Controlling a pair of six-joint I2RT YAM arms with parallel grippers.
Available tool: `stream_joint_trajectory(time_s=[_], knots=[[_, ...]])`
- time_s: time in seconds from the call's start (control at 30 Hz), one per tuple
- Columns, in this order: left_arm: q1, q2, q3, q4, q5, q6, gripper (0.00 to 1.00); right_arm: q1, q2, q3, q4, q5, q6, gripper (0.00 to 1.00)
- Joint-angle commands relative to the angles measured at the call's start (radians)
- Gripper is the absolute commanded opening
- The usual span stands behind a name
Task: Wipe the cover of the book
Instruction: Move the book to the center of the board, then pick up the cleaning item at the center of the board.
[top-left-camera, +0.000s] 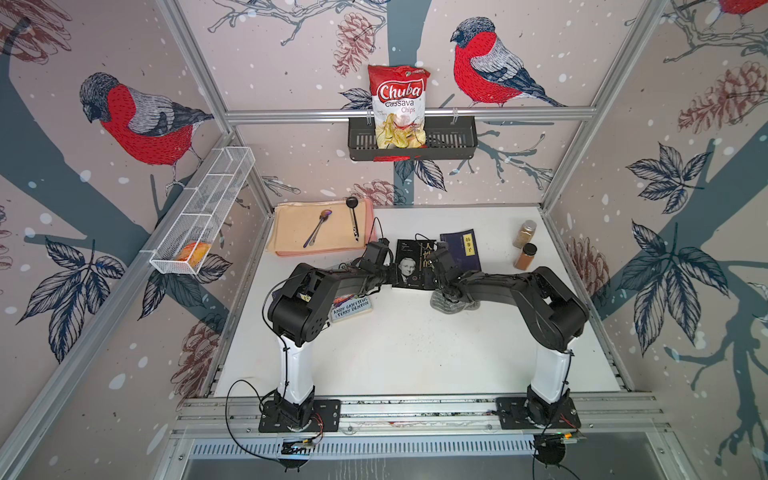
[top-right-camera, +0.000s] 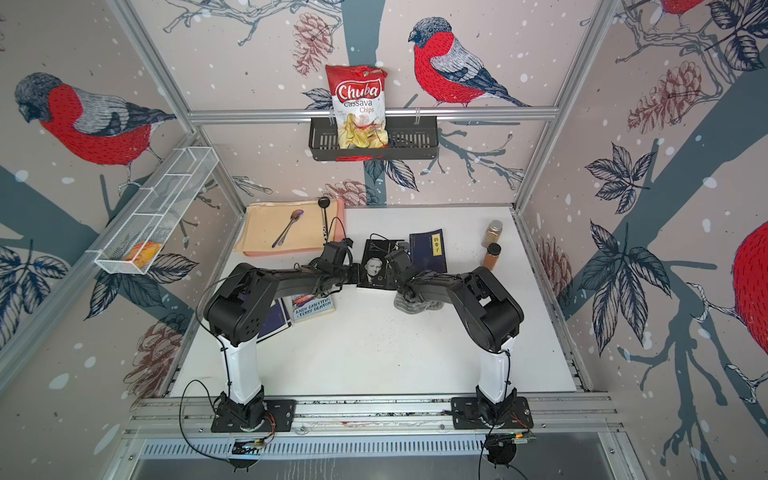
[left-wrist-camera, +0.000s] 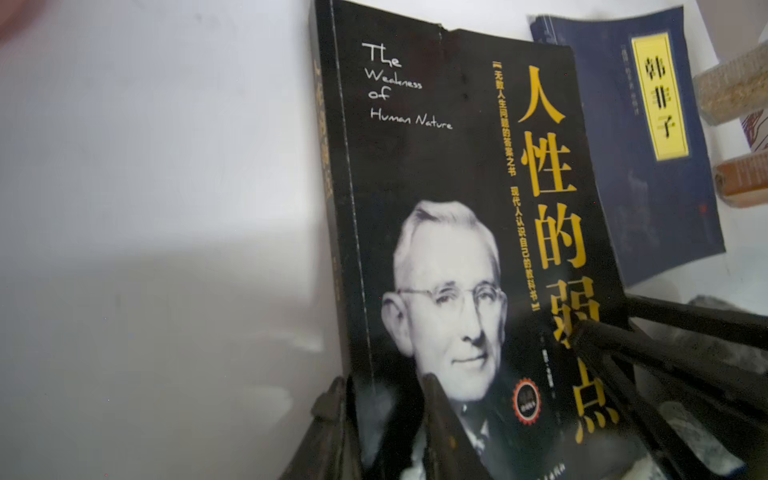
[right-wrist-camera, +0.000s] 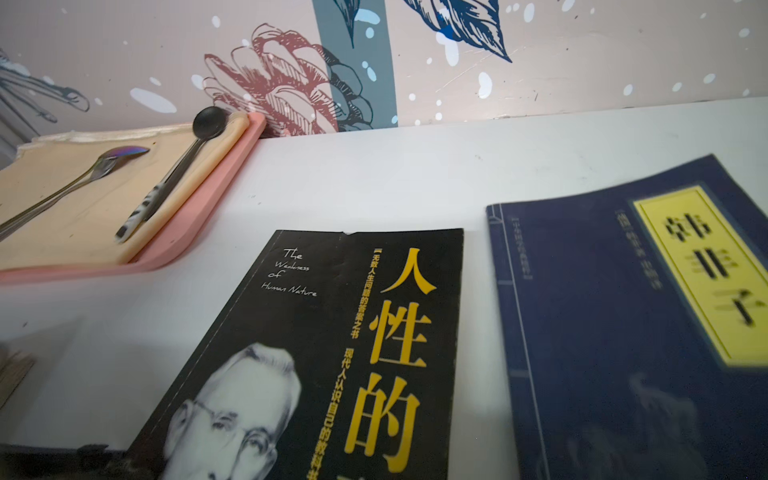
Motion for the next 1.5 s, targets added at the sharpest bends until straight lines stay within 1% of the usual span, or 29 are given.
stream_joint_trajectory(time_s=[0.0, 0.13, 0.2, 0.3, 0.37, 0.4, 0.47, 0.5, 0.53, 0.63, 0.73, 0.8, 0.87, 0.93, 1.0, 1.13, 1.17, 1.2, 1.23, 1.27, 1.47], knots=[[-0.08, -0.101, -0.144, 0.036, 0.086, -0.05, 0.3, 0.091, -0.083, -0.113, -0.072, -0.093, 0.062, 0.35], [-0.208, -0.256, -0.315, 0.02, 0.02, -0.107, 0.31, 0.198, -0.241, -0.297, -0.051, -0.054, 0.156, 0.35], [-0.259, -0.32, -0.399, 0.041, 0.01, -0.142, 0.33, 0.245, -0.307, -0.353, -0.063, -0.029, 0.196, 0.35], [-0.3, -0.391, -0.508, 0.072, -0.003, -0.194, 0.33, 0.294, -0.389, -0.408, -0.09, -0.001, 0.237, 0.35], [-0.313, -0.434, -0.555, 0.073, -0.015, -0.213, 0.33, 0.305, -0.437, -0.432, -0.097, 0.003, 0.251, 0.36], [-0.318, -0.457, -0.57, 0.06, -0.025, -0.216, 0.34, 0.305, -0.461, -0.436, -0.109, 0.009, 0.254, 0.4], [-0.318, -0.51, -0.581, 0.023, -0.037, -0.21, 0.4, 0.305, -0.511, -0.432, -0.156, 0.05, 0.254, 0.62], [-0.318, -0.544, -0.578, -0.01, -0.05, -0.203, 0.45, 0.305, -0.543, -0.424, -0.19, 0.08, 0.253, 0.69], [-0.318, -0.58, -0.57, -0.048, -0.067, -0.191, 0.5, 0.302, -0.577, -0.419, -0.221, 0.107, 0.245, 0.74], [-0.317, -0.676, -0.538, -0.149, -0.133, -0.15, 0.62, 0.265, -0.693, -0.409, -0.291, 0.162, 0.208, 0.83], [-0.308, -0.732, -0.512, -0.2, -0.206, -0.112, 0.66, 0.162, -0.785, -0.423, -0.306, 0.156, 0.147, 0.87], [-0.291, -0.748, -0.502, -0.209, -0.213, -0.091, 0.66, 0.078, -0.829, -0.437, -0.303, 0.154, 0.122, 0.9], [-0.275, -0.75, -0.494, -0.213, -0.206, -0.072, 0.66, -0.004, -0.859, -0.455, -0.276, 0.117, 0.09, 0.91], [-0.263, -0.746, -0.495, -0.206, -0.197, -0.063, 0.66, -0.067, -0.862, -0.468, -0.252, 0.078, 0.068, 0.92], [-0.254, -0.735, -0.494, -0.192, -0.175, -0.055, 0.67, -0.108, -0.831, -0.463, -0.241, 0.033, 0.049, 0.92], [-0.249, -0.695, -0.491, -0.17, -0.151, -0.042, 0.67, -0.114, -0.702, -0.411, -0.266, -0.001, 0.004, 0.9], [-0.249, -0.683, -0.489, -0.166, -0.149, -0.038, 0.67, -0.114, -0.664, -0.384, -0.291, -0.005, -0.002, 0.88], [-0.248, -0.671, -0.486, -0.162, -0.145, -0.035, 0.67, -0.113, -0.629, -0.368, -0.3, -0.005, -0.018, 0.82], [-0.246, -0.66, -0.484, -0.158, -0.14, -0.031, 0.67, -0.112, -0.591, -0.355, -0.306, -0.003, -0.035, 0.77], [-0.246, -0.648, -0.48, -0.155, -0.134, -0.026, 0.67, -0.114, -0.559, -0.337, -0.315, 0.003, -0.048, 0.76], [-0.24, -0.597, -0.458, -0.162, -0.116, -0.002, 0.66, -0.127, -0.425, -0.204, -0.396, 0.007, -0.094, 0.82]])
